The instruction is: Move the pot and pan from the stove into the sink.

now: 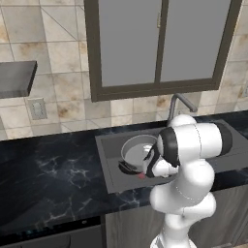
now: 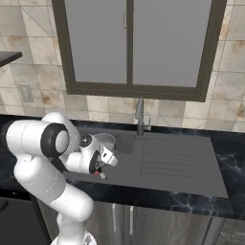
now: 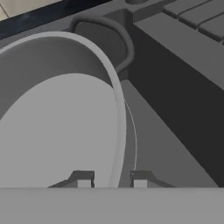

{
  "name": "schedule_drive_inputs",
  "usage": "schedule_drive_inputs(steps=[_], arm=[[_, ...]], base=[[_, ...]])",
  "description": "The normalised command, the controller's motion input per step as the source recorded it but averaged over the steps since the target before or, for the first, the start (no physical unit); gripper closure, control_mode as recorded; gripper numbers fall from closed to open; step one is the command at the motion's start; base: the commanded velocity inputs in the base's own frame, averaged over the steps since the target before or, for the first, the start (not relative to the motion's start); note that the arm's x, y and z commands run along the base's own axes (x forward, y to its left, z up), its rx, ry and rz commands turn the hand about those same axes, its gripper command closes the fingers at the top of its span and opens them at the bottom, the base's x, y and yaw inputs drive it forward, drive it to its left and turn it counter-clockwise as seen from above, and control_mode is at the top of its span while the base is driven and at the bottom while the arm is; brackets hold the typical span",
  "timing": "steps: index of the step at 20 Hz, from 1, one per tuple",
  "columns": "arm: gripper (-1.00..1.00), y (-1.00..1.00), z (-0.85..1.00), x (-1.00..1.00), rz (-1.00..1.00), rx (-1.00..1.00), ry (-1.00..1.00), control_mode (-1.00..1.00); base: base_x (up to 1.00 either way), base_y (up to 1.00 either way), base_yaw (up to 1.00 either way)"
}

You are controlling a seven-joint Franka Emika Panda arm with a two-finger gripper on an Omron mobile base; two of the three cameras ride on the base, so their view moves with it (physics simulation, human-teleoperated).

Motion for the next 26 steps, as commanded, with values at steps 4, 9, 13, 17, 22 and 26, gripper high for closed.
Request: schedule_drive_inputs(steps=[4,9,13,17,22,26], arm=[[1.0,0.0,-0.08,0.03,0.0,0.0,-0.04,-1.0],[1.0,0.0,-0.22,0.0,0.0,-0.01,-0.06,-1.0],[1.0,0.0,-0.23,0.0,0.0,-0.01,-0.05,-1.0],[-1.0,0.0,0.0,0.0,0.0,0.0,0.0,-1.0],[-1.0,0.0,0.33,0.01,-0.02,0.01,0.0,-1.0],[-1.0,0.0,0.75,0.07,-0.02,0.01,0.0,-1.0]], base=[[0.0,0.0,0.0],[0.0,0.0,0.0],[0.0,0.0,0.0],[0.0,0.0,0.0],[0.0,0.0,0.0],[0.0,0.0,0.0]])
